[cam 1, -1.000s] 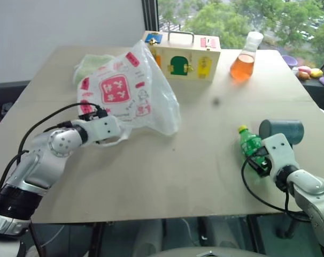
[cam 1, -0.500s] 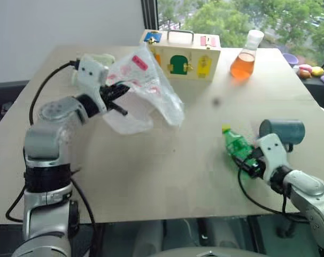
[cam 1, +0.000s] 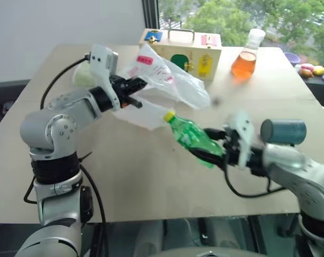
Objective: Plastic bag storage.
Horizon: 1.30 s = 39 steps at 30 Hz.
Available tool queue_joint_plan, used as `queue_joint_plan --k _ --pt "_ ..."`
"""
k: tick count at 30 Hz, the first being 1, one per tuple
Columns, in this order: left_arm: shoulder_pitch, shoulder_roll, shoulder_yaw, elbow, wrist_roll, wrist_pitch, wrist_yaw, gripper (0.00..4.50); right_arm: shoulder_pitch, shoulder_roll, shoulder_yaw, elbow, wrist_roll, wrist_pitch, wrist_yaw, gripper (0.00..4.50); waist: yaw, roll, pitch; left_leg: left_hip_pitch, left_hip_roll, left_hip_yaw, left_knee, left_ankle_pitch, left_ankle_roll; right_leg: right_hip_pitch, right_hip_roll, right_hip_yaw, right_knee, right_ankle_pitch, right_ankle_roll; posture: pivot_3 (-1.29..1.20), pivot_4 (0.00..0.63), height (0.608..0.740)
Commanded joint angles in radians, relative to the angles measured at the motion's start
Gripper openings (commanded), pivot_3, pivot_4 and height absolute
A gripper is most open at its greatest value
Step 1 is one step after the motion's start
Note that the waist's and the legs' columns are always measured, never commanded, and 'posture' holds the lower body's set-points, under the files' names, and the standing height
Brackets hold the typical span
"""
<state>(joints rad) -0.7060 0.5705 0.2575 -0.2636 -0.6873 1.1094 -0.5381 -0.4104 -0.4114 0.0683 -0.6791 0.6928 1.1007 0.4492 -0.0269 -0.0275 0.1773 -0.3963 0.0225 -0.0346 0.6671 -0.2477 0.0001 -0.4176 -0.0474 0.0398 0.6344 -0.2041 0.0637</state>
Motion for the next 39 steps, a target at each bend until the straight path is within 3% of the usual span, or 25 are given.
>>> queue_joint_plan --k 1,6,15,20,25,31,37,39 --pt "0.043 0.054 0.009 -0.11 -0.113 0.052 -0.084 0.0 -0.077 0.048 0.079 0.121 -0.088 -0.069 -0.041 2.88 -0.004 0.0 0.0 -0.001 0.0 0.0 0.0 0.0 0.0 -0.001 0.0 0.0 0.001 0.002 -0.002 0.0 0.15 0.74" --pt "0.186 0.171 -0.005 -0.229 -0.171 0.028 -0.208 0.0 -0.129 0.084 0.124 0.256 -0.15 -0.14 -0.017 2.88 -0.009 0.001 0.001 -0.005 -0.001 0.001 -0.001 0.0 0.0 -0.006 -0.001 0.002 0.001 0.003 -0.002 0.0 0.15 0.74" --pt "0.296 0.284 -0.055 -0.253 -0.117 -0.087 -0.28 0.0 -0.101 -0.032 0.124 0.215 -0.106 -0.174 0.184 2.88 -0.01 0.002 0.002 -0.005 -0.001 0.002 -0.003 0.0 0.0 -0.007 -0.001 0.001 0.0 0.002 -0.002 0.0 0.15 0.74" --pt "0.333 0.347 -0.063 -0.242 -0.145 -0.109 -0.37 0.0 -0.164 -0.019 0.108 0.317 -0.172 -0.214 0.156 2.88 -0.014 0.002 0.002 -0.005 0.0 0.002 -0.004 0.0 0.0 -0.007 0.0 0.001 0.0 0.002 -0.003 0.0 0.15 0.74" --pt "0.295 0.308 -0.059 -0.222 -0.159 -0.108 -0.321 0.0 -0.21 0.009 0.135 0.385 -0.22 -0.251 0.157 2.88 -0.009 0.003 0.002 -0.005 0.0 0.002 -0.003 0.0 0.0 -0.007 0.0 0.001 0.0 0.001 -0.003 0.0 0.15 0.74" --pt "0.16 0.18 -0.083 -0.135 -0.068 -0.123 -0.124 0.0 -0.178 -0.035 0.304 0.266 -0.213 -0.287 0.346 2.88 -0.009 0.003 0.002 -0.006 0.0 0.001 -0.003 0.0 0.0 -0.007 0.0 0.001 0.0 0.002 -0.002 0.0 0.15 0.74" --pt "0.169 0.177 -0.077 -0.162 -0.102 -0.106 -0.133 0.0 -0.179 -0.026 0.271 0.288 -0.221 -0.288 0.327 2.88 -0.011 0.003 0.003 -0.005 -0.001 0.001 -0.003 0.0 0.0 -0.007 -0.001 0.001 0.0 0.002 -0.002 0.0 0.15 0.74" --pt "0.201 0.182 -0.044 -0.211 -0.205 -0.056 -0.165 0.0 -0.198 0.012 0.249 0.345 -0.249 -0.29 0.265 2.88 -0.015 0.003 0.003 -0.005 -0.001 0.001 -0.003 0.0 0.0 -0.007 -0.001 0.001 0.0 0.002 -0.002 0.0 0.15 0.74"
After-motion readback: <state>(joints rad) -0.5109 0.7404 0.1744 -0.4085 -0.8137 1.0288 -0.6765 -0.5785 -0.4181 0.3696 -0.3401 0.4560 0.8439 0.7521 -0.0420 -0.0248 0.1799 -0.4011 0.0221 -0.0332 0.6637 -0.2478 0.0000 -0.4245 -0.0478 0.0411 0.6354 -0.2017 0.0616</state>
